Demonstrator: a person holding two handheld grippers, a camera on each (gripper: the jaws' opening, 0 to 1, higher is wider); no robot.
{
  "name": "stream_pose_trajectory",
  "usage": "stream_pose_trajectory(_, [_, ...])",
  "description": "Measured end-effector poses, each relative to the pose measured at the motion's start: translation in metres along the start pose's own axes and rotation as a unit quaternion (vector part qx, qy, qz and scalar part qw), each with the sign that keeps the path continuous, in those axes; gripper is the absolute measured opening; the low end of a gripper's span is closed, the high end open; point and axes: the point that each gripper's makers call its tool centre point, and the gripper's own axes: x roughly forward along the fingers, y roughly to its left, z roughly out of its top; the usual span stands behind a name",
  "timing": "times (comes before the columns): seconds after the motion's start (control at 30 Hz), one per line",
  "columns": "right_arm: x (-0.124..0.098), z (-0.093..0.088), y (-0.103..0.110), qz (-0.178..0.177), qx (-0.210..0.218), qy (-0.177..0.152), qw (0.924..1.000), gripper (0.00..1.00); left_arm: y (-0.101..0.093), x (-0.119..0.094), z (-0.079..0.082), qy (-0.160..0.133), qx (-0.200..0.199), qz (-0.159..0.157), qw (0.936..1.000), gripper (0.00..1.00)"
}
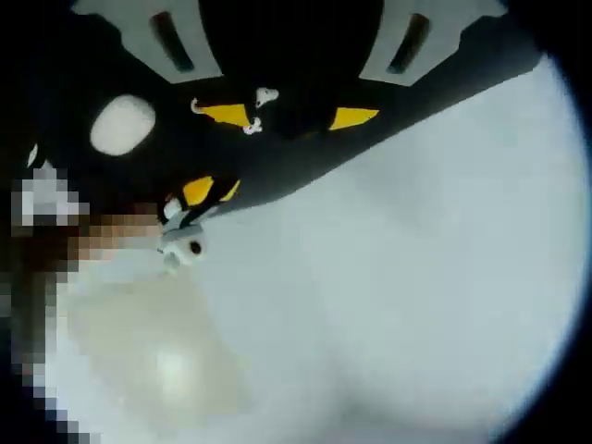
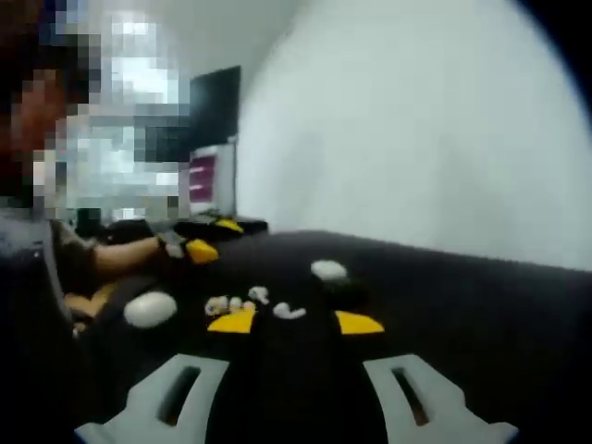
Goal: Pick up three earphones and place each one into its charging case using tactile feedback, ensure that each earphone is properly inserted and securely positioned inside the case.
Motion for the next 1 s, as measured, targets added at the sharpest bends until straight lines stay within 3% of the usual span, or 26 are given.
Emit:
stream_pose_trajectory(0.07, [0.002,0.008,0.014,0.014,0.033,0.002,0.9994,0.32,-0.002,-0.003,0.008,-0.020,-0.015,-0.002,0.9997,0.30])
stream_pose_trajectory(0.13, [0.005,0.013,0.044,0.039,0.073,0.008,0.9966,0.33,-0.001,-0.004,0.011,-0.026,-0.014,0.002,0.9996,0.30])
stream_pose_trajectory(0.17, [0.008,0.013,0.062,0.039,0.063,0.018,0.9971,0.37,0.001,-0.004,0.011,-0.027,-0.013,0.005,0.9995,0.29])
stream_pose_trajectory(0.23, [0.010,0.000,0.089,0.044,0.050,0.070,0.9953,0.40,0.006,-0.005,0.012,-0.028,-0.014,0.012,0.9994,0.29])
stream_pose_trajectory(0.3, [0.014,-0.007,0.114,0.042,0.040,0.087,0.9945,0.41,0.008,-0.005,0.013,-0.031,-0.016,0.015,0.9993,0.29])
stream_pose_trajectory(0.4, [0.022,-0.012,0.139,0.048,0.029,0.088,0.9945,0.44,0.005,-0.003,0.008,-0.024,-0.021,0.005,0.9995,0.29])
stream_pose_trajectory(0.57, [0.034,-0.030,0.144,0.039,0.012,0.114,0.9926,0.45,-0.003,0.001,-0.002,-0.003,-0.004,-0.014,0.9999,0.29])
stream_pose_trajectory(0.8, [0.045,-0.041,0.149,0.041,-0.017,0.130,0.9904,0.45,-0.004,0.002,-0.009,0.011,0.011,-0.025,0.9996,0.29])
stream_pose_trajectory(0.9, [0.046,-0.049,0.145,0.041,-0.012,0.149,0.9880,0.41,-0.002,0.001,-0.010,0.010,0.005,-0.025,0.9996,0.29])
stream_pose_trajectory(0.93, [0.045,-0.047,0.145,0.042,-0.013,0.141,0.9890,0.37,-0.001,0.001,-0.011,0.010,0.002,-0.026,0.9996,0.29])
stream_pose_trajectory(1.0, [0.041,-0.046,0.150,0.062,0.000,0.149,0.9869,0.37,-0.002,0.001,-0.011,0.009,0.000,-0.028,0.9996,0.29])
